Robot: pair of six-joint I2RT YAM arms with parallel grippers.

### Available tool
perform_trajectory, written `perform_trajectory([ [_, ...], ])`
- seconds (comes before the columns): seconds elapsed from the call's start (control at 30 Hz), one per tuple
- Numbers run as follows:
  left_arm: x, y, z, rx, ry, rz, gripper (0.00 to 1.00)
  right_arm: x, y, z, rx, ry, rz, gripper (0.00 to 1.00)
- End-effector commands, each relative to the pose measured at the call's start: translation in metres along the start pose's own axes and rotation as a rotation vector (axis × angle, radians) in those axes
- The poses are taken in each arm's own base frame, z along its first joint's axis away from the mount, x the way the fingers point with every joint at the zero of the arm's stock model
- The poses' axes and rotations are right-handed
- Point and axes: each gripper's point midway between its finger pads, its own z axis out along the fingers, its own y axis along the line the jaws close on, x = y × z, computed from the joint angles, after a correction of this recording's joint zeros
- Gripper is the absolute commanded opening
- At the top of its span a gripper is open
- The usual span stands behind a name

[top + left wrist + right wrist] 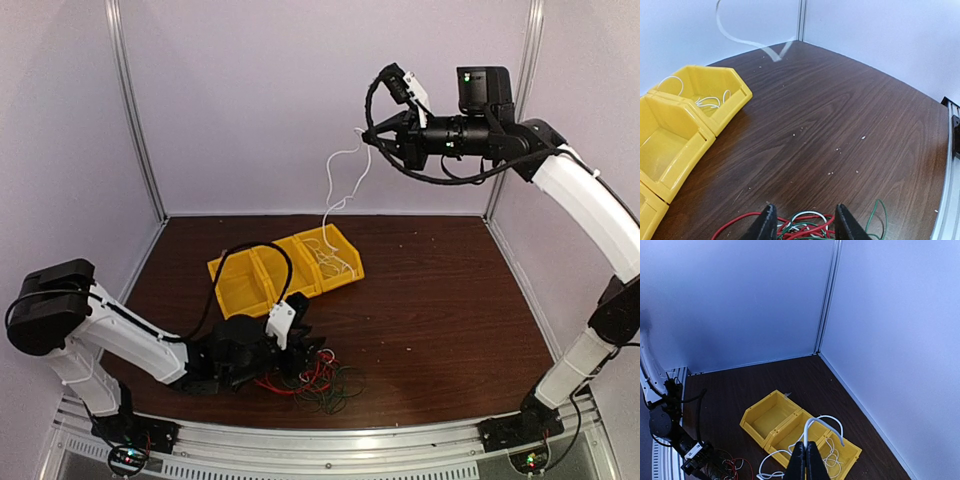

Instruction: Untangle the cables

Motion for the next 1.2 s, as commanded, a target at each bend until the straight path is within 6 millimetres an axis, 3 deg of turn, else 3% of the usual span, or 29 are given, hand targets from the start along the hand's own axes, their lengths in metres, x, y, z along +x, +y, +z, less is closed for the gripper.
perform_trajectory([
  [0.0,-0.032,-0.007,-0.012,0.039,-0.083,-0.057,0.43,-0.015,-0.009,-0.013,0.048,-0.068,-0.007,0.00],
  [0.2,-0.052,0.003,-0.017,-0.035,-0.072,-0.080,0.49,0.006,-0.019,0.001,0.064,-0.046,0.023,0.00],
  [0.57,-0.061,0.027,-0.052,-0.109,-0.102,-0.164,0.50,0.067,-0.053,0.045,0.146,0.035,0.045,0.00],
  [0.87,-0.058,0.052,-0.089,-0.174,-0.152,-0.211,0.51,0.100,-0.093,0.082,0.186,0.061,0.095,0.00],
  [1.03,-0.057,0.060,-0.101,-0.194,-0.164,-0.236,0.52,0.130,-0.117,0.110,0.185,0.098,0.161,0.00],
  [1.17,-0.051,0.065,-0.106,-0.208,-0.155,-0.251,0.52,0.157,-0.121,0.131,0.149,0.143,0.214,0.00],
])
